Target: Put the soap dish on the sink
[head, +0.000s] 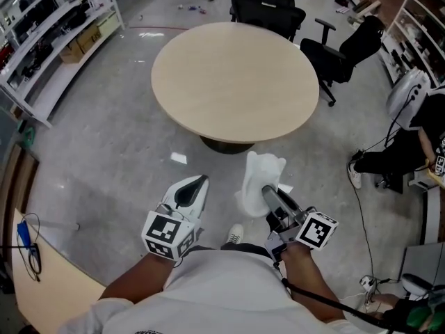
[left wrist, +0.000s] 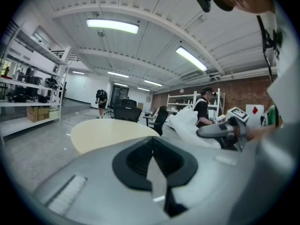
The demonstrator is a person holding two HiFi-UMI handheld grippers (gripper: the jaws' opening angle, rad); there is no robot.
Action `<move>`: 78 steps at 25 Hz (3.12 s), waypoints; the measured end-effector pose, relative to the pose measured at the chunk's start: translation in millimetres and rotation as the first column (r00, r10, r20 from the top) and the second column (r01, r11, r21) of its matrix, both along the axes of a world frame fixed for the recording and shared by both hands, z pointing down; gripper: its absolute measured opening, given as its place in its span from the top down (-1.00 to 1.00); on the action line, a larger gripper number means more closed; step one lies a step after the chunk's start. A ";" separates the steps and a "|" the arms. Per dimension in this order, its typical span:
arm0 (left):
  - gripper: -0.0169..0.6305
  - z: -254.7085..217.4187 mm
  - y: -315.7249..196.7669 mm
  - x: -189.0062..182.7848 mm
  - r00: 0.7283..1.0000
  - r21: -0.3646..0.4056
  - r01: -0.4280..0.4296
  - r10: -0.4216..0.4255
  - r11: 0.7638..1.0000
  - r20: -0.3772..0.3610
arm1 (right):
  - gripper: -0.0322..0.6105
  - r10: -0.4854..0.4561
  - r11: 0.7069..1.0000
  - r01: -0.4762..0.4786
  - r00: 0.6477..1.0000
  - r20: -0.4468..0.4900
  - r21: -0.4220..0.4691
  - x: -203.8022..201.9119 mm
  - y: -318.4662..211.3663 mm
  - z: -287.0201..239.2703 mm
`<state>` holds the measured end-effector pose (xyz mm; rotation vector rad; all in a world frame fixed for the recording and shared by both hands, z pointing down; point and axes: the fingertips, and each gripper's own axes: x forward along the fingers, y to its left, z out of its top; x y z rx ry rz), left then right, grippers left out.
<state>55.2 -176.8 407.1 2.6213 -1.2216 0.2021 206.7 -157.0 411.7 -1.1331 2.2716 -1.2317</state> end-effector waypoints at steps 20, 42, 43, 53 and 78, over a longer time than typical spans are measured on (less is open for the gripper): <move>0.92 8.9 -46.2 47.7 0.996 -0.028 0.082 -0.081 0.996 0.041 | 0.47 -0.094 0.995 0.095 0.994 0.052 -0.020 44.6 -60.2 18.9; 0.92 22.4 -134.9 25.4 0.996 -0.045 0.078 -0.076 0.996 0.045 | 0.47 -0.072 0.995 0.073 0.997 0.011 -0.073 32.7 -137.9 38.2; 0.92 21.9 -141.5 24.1 0.996 -0.046 0.075 -0.073 0.996 0.045 | 0.47 -0.073 0.994 0.073 0.997 0.006 -0.075 31.1 -143.1 38.1; 0.92 16.4 -204.9 11.5 0.999 -0.056 -0.008 0.010 0.998 0.033 | 0.47 -0.006 0.995 0.006 1.000 -0.004 -0.096 11.6 -197.9 31.1; 0.92 61.6 -293.9 -23.4 0.992 -0.146 -0.120 0.124 0.982 0.018 | 0.47 0.101 0.938 -0.099 0.995 -0.012 -0.333 0.5 -292.8 119.9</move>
